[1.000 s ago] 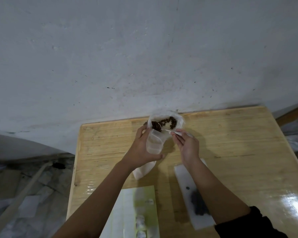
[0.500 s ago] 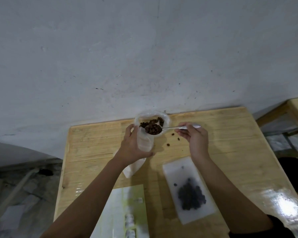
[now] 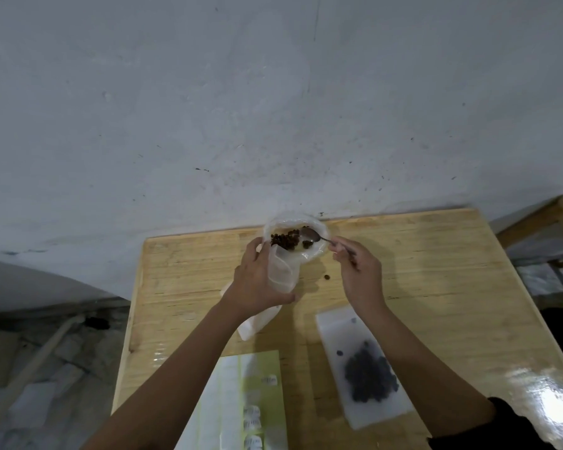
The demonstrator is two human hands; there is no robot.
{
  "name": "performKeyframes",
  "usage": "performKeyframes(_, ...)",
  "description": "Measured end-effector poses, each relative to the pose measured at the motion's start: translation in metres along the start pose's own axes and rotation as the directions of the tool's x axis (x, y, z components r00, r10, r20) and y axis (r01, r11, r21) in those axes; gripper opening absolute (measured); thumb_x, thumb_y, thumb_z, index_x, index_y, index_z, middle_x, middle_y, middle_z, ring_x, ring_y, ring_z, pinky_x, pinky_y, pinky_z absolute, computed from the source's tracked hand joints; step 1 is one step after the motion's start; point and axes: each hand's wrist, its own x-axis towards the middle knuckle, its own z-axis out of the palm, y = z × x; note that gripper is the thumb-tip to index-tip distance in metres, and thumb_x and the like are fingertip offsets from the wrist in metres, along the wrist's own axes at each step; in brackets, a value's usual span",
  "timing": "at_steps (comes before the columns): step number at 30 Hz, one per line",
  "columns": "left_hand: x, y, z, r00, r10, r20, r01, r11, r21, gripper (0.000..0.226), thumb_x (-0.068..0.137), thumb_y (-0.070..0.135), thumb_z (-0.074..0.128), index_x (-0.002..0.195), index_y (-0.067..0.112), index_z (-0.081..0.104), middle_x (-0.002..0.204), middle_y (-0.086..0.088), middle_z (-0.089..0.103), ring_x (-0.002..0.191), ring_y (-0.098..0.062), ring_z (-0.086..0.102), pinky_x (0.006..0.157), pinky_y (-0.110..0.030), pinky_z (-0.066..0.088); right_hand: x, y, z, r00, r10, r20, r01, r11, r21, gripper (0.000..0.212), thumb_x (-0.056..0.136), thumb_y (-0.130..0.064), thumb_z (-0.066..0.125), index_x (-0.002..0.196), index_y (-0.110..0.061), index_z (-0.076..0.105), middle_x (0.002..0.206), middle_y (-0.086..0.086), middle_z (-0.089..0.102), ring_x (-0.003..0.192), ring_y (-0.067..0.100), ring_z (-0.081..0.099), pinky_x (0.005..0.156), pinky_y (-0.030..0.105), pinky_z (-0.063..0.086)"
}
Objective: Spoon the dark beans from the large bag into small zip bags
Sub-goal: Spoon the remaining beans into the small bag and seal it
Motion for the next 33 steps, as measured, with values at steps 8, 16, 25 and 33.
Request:
performKeyframes(8,-0.001,-0.003,0.002,0.994,0.092,0.053,-0.09,0.995,-0.043,0.118,0.053,0.057,0.078,0.147,0.017,0.018,0.147,0.006,0.009,0.134,-0.017,0.023,0.105,-0.047,0.036,-0.007,0.013,0.03,0.799,0.594,0.088,-0.478,0.541,0.692,0.02,0.094,-0.001,0.049,0.108,0.008,0.06,0.099,0.018,0.066,0.094,0.023,0.066,0.083,0.022,0.055)
performKeyframes(16,-0.001,-0.005,0.006,0.996,0.091,0.024,-0.09,0.995,-0.033,0.116,0.051,0.057,0.074,0.145,0.015,0.021,0.146,0.003,0.01,0.132,-0.018,0.026,0.104,-0.048,0.037,-0.001,0.01,0.026,0.73,0.673,0.124,-0.514,0.42,0.748,0.014,0.093,-0.002,0.05,0.089,0.003,0.063,0.092,0.018,0.067,0.087,0.023,0.067,0.077,0.022,0.057)
performKeyframes(25,0.01,0.003,0.016,0.996,-0.011,-0.091,0.019,0.996,0.088,0.112,0.06,0.046,0.081,0.144,0.008,0.018,0.15,-0.005,0.008,0.137,-0.022,0.02,0.107,-0.042,0.028,0.007,-0.007,-0.028,0.888,0.458,-0.027,-0.342,0.7,0.626,0.029,0.095,-0.002,0.044,0.076,-0.003,0.065,0.066,0.004,0.069,0.06,0.014,0.067,0.061,0.018,0.056)
performKeyframes(33,0.01,0.011,0.017,0.995,0.013,-0.095,-0.006,0.998,0.066,0.105,0.06,0.048,0.079,0.14,0.011,0.023,0.148,-0.005,0.012,0.133,-0.026,0.025,0.104,-0.047,0.034,-0.002,-0.011,-0.032,0.989,0.108,-0.099,-0.058,0.908,0.414,0.025,0.095,-0.004,0.047,0.083,-0.013,0.067,0.071,-0.004,0.071,0.07,0.016,0.066,0.068,0.021,0.054)
